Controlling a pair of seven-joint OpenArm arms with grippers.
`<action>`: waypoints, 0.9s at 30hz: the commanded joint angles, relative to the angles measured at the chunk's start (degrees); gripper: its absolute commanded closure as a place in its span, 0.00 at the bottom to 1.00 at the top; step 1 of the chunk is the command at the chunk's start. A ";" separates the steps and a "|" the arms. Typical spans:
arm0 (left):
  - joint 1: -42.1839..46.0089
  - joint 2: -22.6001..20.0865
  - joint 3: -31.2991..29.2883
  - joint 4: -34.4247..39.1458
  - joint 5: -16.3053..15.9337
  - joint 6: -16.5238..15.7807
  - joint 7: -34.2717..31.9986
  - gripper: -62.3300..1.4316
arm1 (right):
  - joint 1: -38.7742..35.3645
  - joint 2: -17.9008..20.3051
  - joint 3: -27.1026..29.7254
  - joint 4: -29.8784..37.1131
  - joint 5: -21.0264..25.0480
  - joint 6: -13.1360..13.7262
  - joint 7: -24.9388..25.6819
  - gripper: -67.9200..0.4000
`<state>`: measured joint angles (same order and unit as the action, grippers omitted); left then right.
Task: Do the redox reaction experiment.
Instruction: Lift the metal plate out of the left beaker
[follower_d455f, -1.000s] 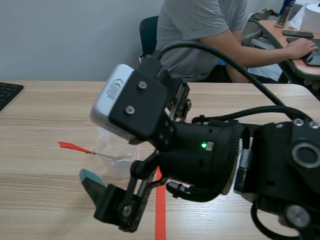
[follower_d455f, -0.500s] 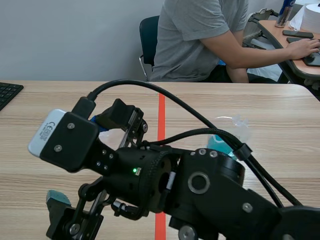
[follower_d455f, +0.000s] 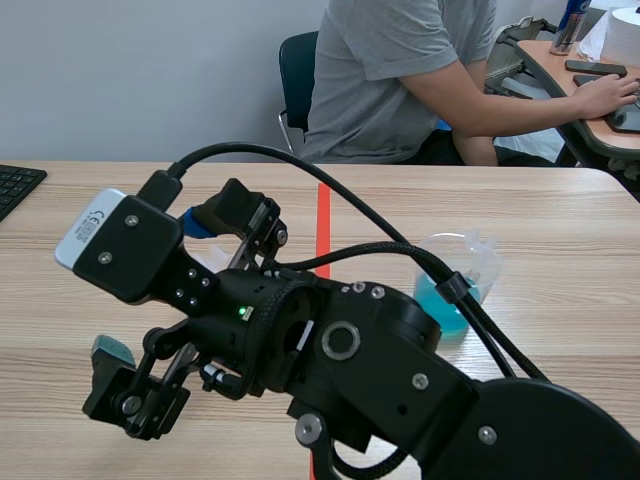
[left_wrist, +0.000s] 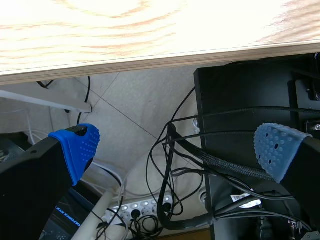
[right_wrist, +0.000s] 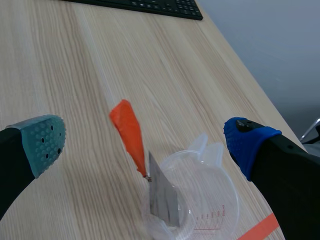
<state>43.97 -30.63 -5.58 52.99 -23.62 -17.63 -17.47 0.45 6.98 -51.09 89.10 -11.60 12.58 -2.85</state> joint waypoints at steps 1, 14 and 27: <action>0.31 0.11 -0.11 0.74 -0.37 -0.09 -0.72 0.00 | 0.68 -0.22 0.02 0.28 -0.04 -1.46 1.27 0.00; 0.31 0.11 -0.11 0.74 -0.59 -0.11 -0.72 0.00 | 0.66 -0.17 0.02 0.28 -0.04 -5.62 1.70 0.26; 0.31 0.11 -0.11 0.74 -0.59 -0.11 -0.72 0.00 | 0.66 -0.13 0.02 0.28 -0.04 -8.72 1.66 0.84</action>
<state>43.97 -30.63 -5.58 52.99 -23.83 -17.63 -17.47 0.30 7.03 -51.09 88.92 -11.57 4.23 -1.80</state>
